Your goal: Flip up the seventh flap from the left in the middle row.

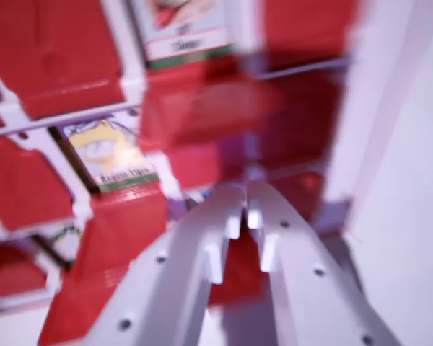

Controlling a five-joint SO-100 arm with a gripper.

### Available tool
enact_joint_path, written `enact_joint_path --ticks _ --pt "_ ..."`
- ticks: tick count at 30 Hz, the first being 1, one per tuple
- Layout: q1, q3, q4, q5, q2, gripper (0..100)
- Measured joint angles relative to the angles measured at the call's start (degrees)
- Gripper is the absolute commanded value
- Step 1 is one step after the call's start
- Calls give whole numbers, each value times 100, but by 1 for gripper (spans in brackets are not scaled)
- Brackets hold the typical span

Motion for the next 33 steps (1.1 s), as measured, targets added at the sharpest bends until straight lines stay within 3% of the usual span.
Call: enact_joint_path --ticks 12,15,25,29,33 --pt "79 0 2399 97 1644 0" --pt "-44 -141 2979 202 1951 0" --pt "-756 -2021 5256 413 2259 0" --pt "-984 -2013 5273 264 2733 0" --pt "-1143 -1433 4931 202 3437 0"
